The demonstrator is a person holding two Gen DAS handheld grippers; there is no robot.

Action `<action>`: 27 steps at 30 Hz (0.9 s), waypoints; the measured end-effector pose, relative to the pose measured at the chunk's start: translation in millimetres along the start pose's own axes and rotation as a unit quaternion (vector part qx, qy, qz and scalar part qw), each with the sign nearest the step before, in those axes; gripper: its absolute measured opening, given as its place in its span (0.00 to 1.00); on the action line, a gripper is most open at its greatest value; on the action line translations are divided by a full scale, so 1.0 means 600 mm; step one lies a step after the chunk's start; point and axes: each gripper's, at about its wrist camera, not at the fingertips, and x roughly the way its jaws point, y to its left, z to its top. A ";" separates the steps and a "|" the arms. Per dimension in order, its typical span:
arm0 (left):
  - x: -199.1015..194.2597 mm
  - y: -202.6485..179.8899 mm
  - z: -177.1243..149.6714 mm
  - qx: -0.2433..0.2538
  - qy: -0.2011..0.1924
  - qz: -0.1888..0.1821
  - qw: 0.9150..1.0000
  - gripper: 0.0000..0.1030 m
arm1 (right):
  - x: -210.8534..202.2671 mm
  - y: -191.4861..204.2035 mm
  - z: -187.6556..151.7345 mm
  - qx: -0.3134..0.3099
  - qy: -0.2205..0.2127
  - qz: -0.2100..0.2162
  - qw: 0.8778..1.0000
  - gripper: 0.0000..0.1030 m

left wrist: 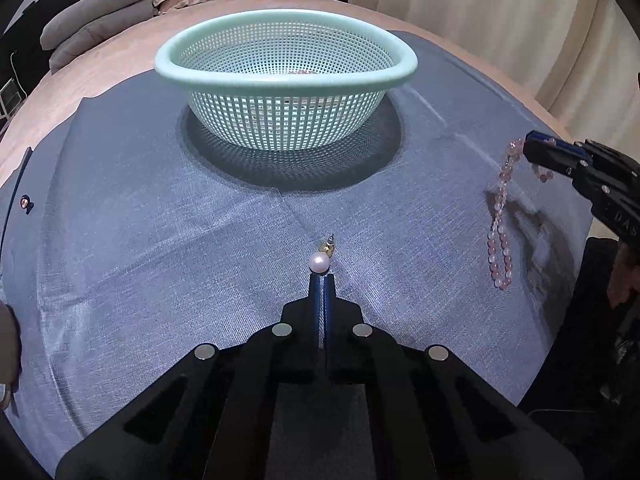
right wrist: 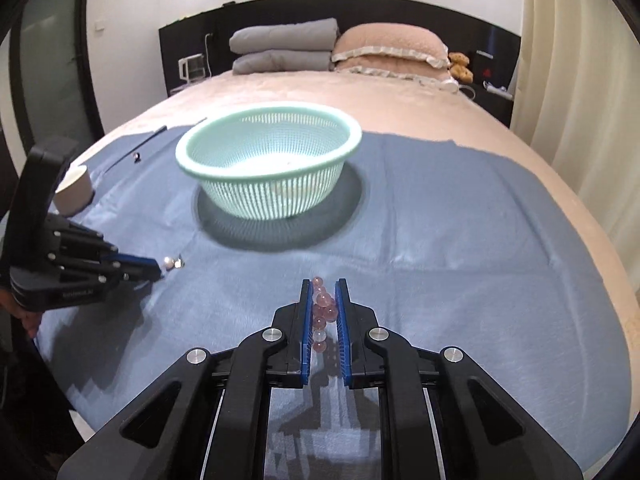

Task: Organize jewelry
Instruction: 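Lift the pink bracelet with the right gripper while the left grasps the pearl earring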

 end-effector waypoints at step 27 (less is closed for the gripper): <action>0.025 0.003 0.019 0.017 0.015 -0.050 0.998 0.11 | -0.049 -0.015 0.025 -0.013 -0.035 0.011 0.999 0.09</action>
